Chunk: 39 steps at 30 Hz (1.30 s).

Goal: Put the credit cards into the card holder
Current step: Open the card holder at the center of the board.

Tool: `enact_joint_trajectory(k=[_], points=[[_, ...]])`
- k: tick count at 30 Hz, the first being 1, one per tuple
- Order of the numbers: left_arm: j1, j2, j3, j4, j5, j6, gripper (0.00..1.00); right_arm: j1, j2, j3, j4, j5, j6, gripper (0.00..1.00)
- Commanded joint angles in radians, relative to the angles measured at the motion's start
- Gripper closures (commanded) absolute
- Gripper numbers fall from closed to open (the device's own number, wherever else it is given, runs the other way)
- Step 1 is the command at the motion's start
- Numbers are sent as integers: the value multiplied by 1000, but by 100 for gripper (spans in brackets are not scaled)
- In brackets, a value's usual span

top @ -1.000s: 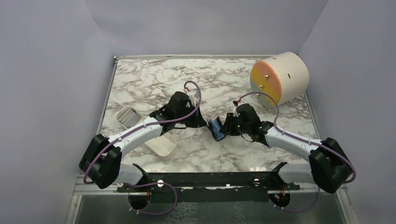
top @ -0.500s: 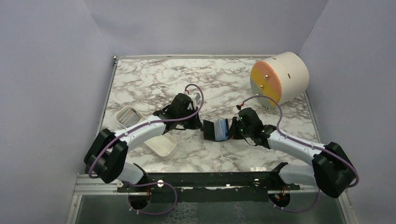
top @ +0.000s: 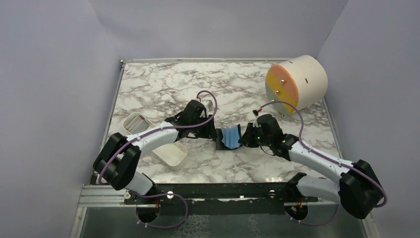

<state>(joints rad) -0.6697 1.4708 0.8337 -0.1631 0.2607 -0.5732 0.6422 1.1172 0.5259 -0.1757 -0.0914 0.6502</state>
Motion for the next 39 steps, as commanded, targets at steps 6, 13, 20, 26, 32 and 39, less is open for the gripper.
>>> enact_joint_trajectory(k=[6,13,20,26,32,39], points=[[-1,92,-8,79,58,0,59,4,1,-18,84,-84,43,99],[-1,122,-6,98,71,-6,57,4,-14,-49,107,-67,76,99],[-1,181,5,108,89,0,61,4,-51,-93,188,-114,141,89],[-1,192,5,115,86,-5,63,4,-49,-107,205,-145,146,99],[-1,183,-3,139,117,-33,62,4,-106,-163,233,-102,183,99],[-1,216,-19,216,166,-84,63,3,-115,-186,204,4,181,99]])
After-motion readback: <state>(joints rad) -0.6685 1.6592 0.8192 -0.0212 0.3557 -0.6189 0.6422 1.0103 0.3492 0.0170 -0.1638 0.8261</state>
